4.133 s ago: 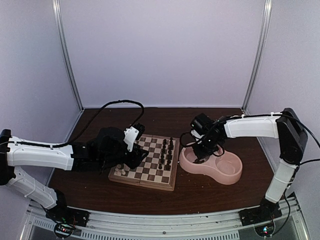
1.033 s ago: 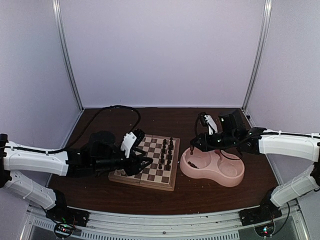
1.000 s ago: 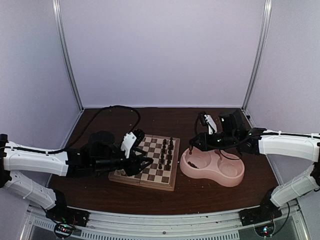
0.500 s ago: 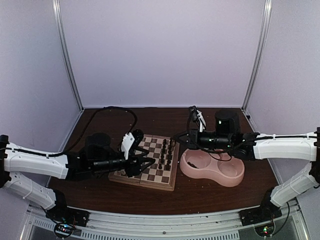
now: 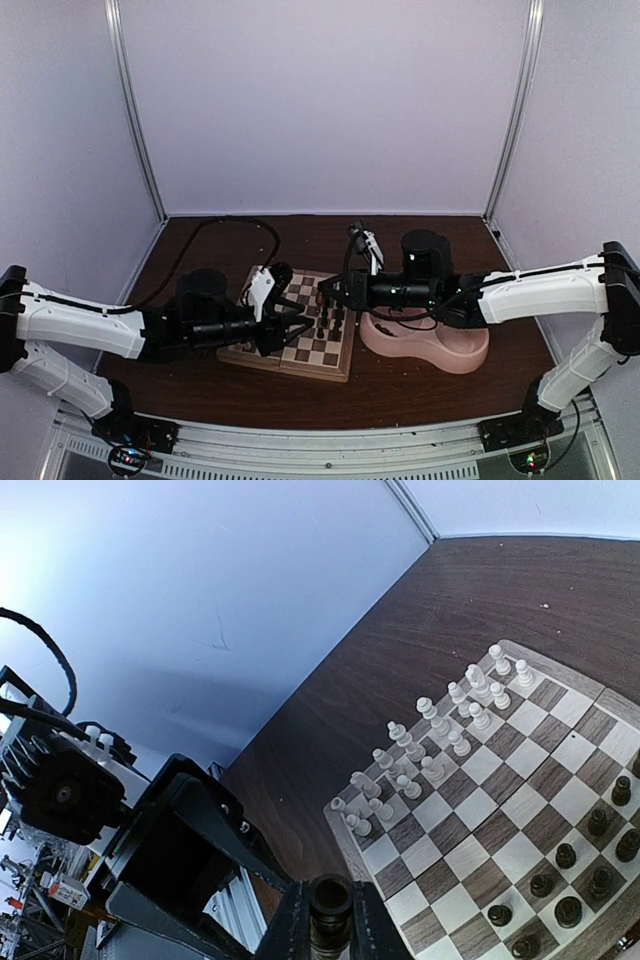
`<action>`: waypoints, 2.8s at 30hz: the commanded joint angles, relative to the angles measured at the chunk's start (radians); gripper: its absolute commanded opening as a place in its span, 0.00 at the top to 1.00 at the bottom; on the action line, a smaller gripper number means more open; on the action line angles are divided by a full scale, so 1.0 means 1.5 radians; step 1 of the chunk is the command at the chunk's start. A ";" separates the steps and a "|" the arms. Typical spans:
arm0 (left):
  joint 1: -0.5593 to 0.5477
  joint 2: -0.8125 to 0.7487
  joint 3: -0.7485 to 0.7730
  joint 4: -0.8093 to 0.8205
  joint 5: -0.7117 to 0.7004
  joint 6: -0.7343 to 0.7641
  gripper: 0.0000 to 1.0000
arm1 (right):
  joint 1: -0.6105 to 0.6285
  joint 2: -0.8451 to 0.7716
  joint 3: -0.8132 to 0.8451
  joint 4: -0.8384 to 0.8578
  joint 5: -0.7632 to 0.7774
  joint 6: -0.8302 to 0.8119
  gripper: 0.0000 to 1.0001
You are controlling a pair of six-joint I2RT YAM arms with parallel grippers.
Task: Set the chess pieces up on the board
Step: Adjust the chess pile, then place the rook on the chessboard.
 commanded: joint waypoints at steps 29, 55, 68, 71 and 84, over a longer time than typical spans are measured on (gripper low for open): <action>-0.002 0.015 0.016 0.017 -0.018 0.000 0.79 | 0.037 0.042 0.036 0.070 -0.046 -0.023 1.00; 0.012 -0.060 0.029 -0.139 -0.264 -0.065 0.97 | 0.054 0.007 -0.017 -0.079 0.104 -0.228 1.00; 0.036 -0.098 0.011 -0.159 -0.279 -0.102 0.97 | 0.140 0.181 0.071 -0.097 0.201 -0.293 1.00; 0.036 -0.102 0.010 -0.158 -0.272 -0.102 0.97 | 0.147 0.212 0.098 -0.109 0.206 -0.298 1.00; 0.036 -0.098 0.011 -0.157 -0.262 -0.097 0.98 | 0.156 0.262 0.156 -0.175 0.270 -0.318 0.99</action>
